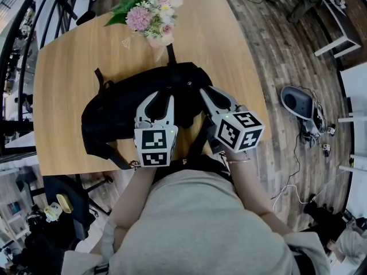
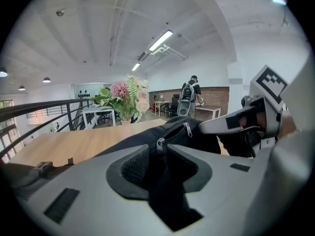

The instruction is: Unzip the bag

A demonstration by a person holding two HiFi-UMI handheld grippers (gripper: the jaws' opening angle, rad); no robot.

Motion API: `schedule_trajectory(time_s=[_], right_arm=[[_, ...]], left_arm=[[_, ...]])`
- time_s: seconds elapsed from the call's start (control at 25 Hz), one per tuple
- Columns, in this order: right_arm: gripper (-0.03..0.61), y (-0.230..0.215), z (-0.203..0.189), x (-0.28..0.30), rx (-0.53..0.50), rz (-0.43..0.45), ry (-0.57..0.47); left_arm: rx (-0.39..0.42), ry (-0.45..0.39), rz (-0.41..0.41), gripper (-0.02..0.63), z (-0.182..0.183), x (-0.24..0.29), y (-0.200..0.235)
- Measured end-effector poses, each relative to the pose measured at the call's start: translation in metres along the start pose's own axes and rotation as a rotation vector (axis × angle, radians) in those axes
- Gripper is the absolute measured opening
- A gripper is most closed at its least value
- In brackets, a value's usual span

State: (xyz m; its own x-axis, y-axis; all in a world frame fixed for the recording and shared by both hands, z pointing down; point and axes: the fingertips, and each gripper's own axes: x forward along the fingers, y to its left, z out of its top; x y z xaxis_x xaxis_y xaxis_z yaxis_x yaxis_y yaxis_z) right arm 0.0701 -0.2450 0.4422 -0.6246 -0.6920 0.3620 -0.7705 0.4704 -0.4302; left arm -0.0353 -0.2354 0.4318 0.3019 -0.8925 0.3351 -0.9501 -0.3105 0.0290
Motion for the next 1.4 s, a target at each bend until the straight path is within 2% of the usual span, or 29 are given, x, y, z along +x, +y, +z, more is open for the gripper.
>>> schedule_trajectory(time_s=[0.16, 0.48, 0.72, 0.8, 1.0, 1.2, 1.4], right_arm=[[0.077, 0.0, 0.007, -0.001, -0.003, -0.007, -0.016], [0.077, 0.002, 0.006, -0.001, -0.014, -0.003, -0.011], [0.077, 0.003, 0.001, -0.001, -0.026, 0.006, 0.005], [0.077, 0.003, 0.004, -0.002, -0.026, 0.003, -0.002], [0.077, 0.002, 0.0, -0.002, -0.024, 0.011, 0.012], [0.077, 0.0, 0.006, -0.003, -0.022, 0.004, 0.0], [0.077, 0.0, 0.007, -0.004, -0.021, 0.004, 0.001]], left_arm=[[0.031, -0.001, -0.008, 0.116, 0.002, 0.002, -0.002], [-0.001, 0.039, 0.013, 0.129, -0.007, 0.016, -0.003], [0.049, 0.082, 0.073, 0.126, -0.017, 0.025, 0.0], [0.054, 0.086, 0.082, 0.101, -0.017, 0.025, 0.003], [0.084, 0.085, 0.059, 0.063, -0.015, 0.021, 0.003], [0.165, 0.076, 0.036, 0.054, -0.011, 0.014, 0.0], [0.178, 0.073, 0.051, 0.054, -0.008, 0.004, 0.002]])
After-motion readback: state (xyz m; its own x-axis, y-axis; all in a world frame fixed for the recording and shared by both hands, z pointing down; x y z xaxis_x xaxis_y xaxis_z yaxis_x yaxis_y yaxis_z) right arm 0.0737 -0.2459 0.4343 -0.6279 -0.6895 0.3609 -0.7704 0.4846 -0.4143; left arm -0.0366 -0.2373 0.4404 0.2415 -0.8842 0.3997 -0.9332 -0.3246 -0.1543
